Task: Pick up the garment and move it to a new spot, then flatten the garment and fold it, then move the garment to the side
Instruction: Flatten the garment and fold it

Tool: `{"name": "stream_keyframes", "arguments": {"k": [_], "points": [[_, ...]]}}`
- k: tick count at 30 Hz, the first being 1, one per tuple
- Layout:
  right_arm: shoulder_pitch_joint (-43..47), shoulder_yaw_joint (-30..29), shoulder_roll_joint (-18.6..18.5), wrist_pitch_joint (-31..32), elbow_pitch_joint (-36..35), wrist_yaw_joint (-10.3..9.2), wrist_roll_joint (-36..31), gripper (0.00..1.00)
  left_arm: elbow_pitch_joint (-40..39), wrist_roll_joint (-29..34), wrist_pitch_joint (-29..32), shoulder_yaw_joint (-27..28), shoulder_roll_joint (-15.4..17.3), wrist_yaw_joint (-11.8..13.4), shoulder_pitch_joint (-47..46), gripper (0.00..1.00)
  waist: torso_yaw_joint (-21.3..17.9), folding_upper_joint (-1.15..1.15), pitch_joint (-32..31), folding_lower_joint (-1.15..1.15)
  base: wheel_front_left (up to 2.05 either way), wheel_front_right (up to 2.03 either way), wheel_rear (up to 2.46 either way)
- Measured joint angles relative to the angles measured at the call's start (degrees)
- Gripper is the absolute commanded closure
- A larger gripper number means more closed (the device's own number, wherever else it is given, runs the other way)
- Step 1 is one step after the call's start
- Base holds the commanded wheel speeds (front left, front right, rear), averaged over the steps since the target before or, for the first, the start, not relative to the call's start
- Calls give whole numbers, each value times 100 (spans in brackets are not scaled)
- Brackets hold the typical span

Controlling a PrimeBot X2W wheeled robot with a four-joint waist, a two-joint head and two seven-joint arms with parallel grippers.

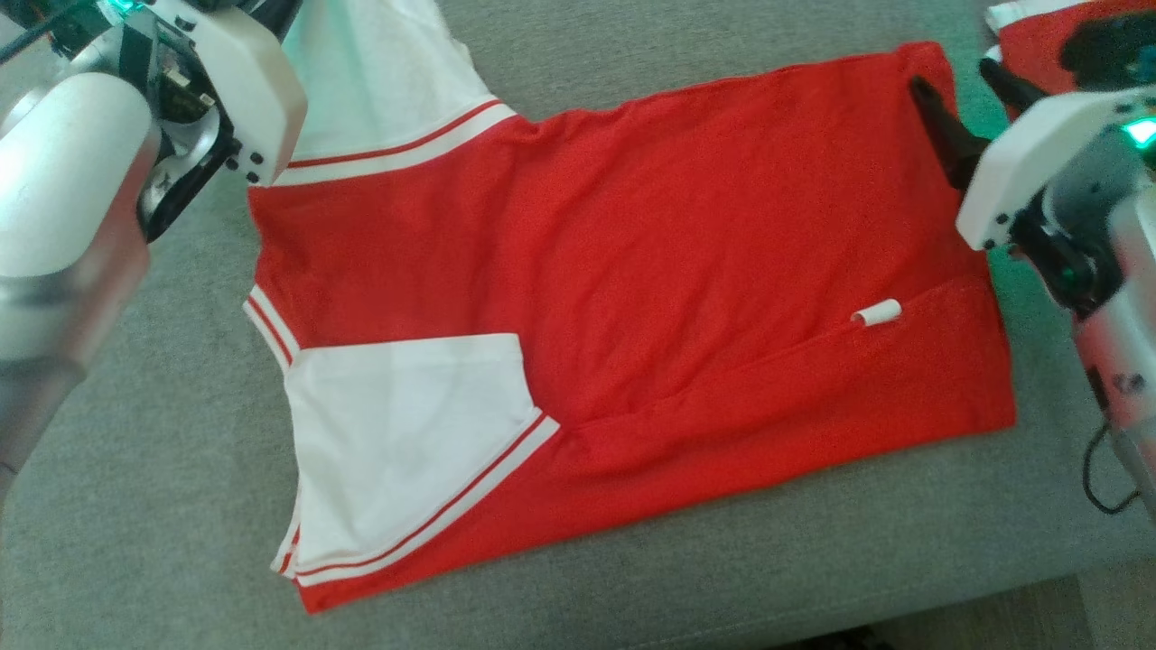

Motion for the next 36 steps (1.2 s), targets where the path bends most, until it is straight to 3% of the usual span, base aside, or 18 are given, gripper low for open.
{"name": "stream_keyframes", "arguments": {"k": [10, 12, 14, 21, 24, 25, 31, 36], "points": [[-818, 552, 101, 97, 1047, 0, -54, 0, 37, -122, -174, -372, -42, 0, -154, 100, 221, 0, 68, 0, 0, 0, 0], [-912, 600, 101, 97, 1170, 0, -46, 8, 76, -175, -198, -427, -41, 0, -185, 100, 240, 0, 73, 0, 0, 0, 0], [-976, 670, 101, 96, 1270, 0, -22, 27, 101, -183, -203, -452, -40, 0, -209, 100, 244, 0, 69, 0, 0, 0, 0], [-1100, 837, 105, 97, 1492, 0, 22, 59, 247, -331, -249, -614, -41, 0, -212, 100, 240, 0, 36, 0, 0, 0, 0], [-1148, 877, 104, 98, 1569, 0, 40, 85, 271, -350, -297, -648, -52, 0, -222, 100, 254, 0, 37, 0, 0, 0, 0], [-1179, 879, 104, 98, 1602, 0, 42, 100, 278, -387, -298, -661, -64, 0, -232, 100, 260, 0, 41, 0, 0, 0, 0], [-1259, 912, 92, 138, 1702, 0, 129, 100, 355, -424, -477, -766, -89, 0, -354, 100, 285, 0, 66, 0, 0, 0, 0], [-1308, 897, 68, -264, 1714, 0, 202, 100, 446, -302, -977, -778, -85, 2, -405, 100, 294, 0, 69, 0, 0, 0, 0]]}}
